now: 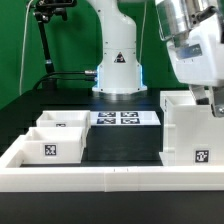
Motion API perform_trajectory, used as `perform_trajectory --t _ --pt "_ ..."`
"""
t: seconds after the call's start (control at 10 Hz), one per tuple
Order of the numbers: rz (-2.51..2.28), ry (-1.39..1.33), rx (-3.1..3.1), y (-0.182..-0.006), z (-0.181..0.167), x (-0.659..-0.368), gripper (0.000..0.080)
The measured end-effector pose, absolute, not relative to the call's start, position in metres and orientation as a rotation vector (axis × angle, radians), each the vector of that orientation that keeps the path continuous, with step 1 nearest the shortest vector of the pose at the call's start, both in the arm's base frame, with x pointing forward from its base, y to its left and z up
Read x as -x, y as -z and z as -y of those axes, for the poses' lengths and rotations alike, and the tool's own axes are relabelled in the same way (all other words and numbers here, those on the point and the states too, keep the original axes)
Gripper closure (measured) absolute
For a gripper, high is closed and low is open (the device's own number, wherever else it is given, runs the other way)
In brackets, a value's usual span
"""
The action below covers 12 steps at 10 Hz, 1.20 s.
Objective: Assemble drawer
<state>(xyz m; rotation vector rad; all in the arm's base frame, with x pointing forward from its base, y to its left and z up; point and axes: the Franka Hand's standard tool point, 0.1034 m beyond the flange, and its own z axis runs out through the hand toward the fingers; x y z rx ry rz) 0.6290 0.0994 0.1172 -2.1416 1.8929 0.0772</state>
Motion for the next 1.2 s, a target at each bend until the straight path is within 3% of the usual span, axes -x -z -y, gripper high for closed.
perform_trajectory --t 0.4,0.6,0.8,1.2 --pt "-1.679 -0.018 2.279 -0.157 -0.077 -0.618 0.0151" --pt "-1.646 -0.013 2.307 -0.155 -0.078 -0.618 0.0151" --pt "-1.282 -0.022 2.582 -0.144 -0.068 -0.612 0.0151" --pt "-0.624 0.046 2.837 -0.146 -0.013 -0.603 0.0151"
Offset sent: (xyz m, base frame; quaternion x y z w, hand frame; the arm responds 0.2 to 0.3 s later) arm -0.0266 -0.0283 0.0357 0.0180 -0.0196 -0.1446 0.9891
